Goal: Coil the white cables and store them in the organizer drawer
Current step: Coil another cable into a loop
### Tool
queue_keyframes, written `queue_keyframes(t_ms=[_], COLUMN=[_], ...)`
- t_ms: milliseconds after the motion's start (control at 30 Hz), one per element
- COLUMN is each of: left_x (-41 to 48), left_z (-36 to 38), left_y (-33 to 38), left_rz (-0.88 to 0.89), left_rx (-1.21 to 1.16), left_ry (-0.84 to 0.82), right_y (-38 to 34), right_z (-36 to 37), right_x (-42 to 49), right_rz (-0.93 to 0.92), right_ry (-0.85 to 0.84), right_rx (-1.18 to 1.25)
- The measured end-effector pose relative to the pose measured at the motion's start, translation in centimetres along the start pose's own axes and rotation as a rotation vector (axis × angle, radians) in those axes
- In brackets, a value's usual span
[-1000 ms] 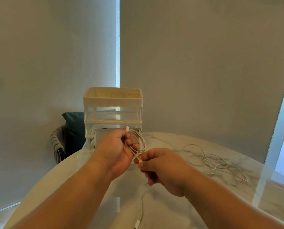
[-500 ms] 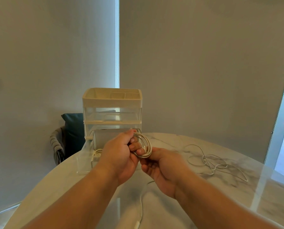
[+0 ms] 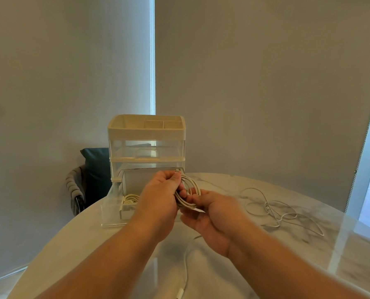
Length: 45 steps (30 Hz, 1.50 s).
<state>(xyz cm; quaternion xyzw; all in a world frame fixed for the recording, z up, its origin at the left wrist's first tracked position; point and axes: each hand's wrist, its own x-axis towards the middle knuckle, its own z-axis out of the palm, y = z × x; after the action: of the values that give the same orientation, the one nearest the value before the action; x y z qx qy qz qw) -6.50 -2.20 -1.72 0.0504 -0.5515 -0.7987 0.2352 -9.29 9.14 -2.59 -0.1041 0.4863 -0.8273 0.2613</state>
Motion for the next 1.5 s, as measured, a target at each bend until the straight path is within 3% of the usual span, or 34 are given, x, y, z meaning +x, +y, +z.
queue_keyframes(t_ms=[133, 367, 633, 933, 1233, 1500], left_x=[-0.2, -0.5, -0.6, -1.1, -1.3, -1.5], left_z=[0.3, -0.1, 0.1, 0.0, 0.2, 0.2], left_y=[-0.5, -0.8, -1.5, -0.9, -1.1, -1.3], left_rz=[0.023, 0.279, 0.191, 0.317, 0.314, 0.341], left_rx=[0.015, 0.486, 0.518, 0.626, 0.594, 0.591], left_ry=[0.022, 0.14, 0.184, 0.212, 0.17, 0.106], right_y=[0.9, 0.7, 0.2, 0.2, -0.4, -0.5], right_z=[0.1, 0.2, 0.2, 0.4, 0.6, 0.7], right_x=[0.5, 0.6, 0.7, 0.2, -0.2, -0.4], right_rz=[0.015, -0.11, -0.16, -0.098, -0.116, 0.008], right_ry=[0.002, 0.157, 0.188, 0.087, 0.041, 0.096], right_rx=[0.143, 0.097, 0.127, 0.093, 0.149, 0.069])
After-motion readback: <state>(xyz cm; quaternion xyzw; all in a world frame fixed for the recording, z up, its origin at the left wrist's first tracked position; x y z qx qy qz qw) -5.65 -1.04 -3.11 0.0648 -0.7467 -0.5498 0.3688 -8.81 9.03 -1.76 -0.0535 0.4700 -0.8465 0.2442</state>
